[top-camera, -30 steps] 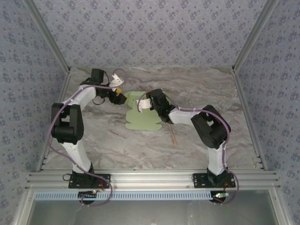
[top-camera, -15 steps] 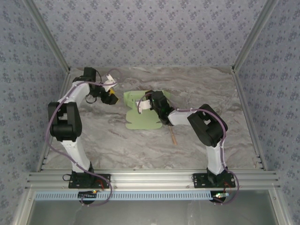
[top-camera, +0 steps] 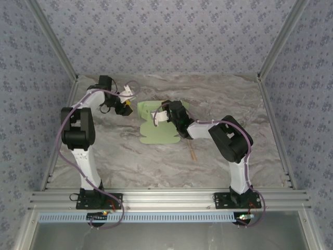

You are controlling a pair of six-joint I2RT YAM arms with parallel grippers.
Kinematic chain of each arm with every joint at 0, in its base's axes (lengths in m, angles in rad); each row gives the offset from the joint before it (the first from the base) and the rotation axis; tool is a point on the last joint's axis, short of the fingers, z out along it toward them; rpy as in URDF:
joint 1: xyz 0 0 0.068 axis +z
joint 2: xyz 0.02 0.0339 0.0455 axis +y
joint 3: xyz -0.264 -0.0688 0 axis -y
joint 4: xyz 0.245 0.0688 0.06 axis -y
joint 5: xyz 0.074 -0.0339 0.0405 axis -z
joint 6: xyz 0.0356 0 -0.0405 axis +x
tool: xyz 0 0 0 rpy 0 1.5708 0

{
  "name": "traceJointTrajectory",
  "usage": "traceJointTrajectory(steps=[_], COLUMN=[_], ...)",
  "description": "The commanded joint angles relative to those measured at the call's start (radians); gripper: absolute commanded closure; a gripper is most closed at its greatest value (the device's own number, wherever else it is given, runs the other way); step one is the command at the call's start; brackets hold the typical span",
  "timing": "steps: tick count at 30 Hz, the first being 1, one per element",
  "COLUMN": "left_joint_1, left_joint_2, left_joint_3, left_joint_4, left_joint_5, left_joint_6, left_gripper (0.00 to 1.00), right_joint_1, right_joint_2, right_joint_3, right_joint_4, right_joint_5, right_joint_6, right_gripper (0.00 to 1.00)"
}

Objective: Fold the paper box

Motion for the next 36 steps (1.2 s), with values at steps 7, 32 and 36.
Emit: traceJointTrajectory(steps=[7,32,36], left_joint_1=[-0.071,-0.098,-0.106], left_joint_2=[0.084,0.076,0.071], left_joint_3=[0.123,0.121,0.111], left_joint_4=[-0.091,-0.088,-0.075], left_joint_5=[0.013,0.154,0.157], left_joint_6=[0.134,0.055,0.026], left_gripper=[0.46,0.47,0.49], right_joint_1=[-0.002,0.008,0.008], right_joint_2=[-0.002,0.005,0.009], right_joint_3=[-0.003,0.007,0.013], right_joint_4=[-0.068,-0.056,-0.06], right_joint_5=[-0.017,0.0,0.004], right_joint_6=[0.001,0.01,0.015], right_gripper=[1.0,1.0,1.0])
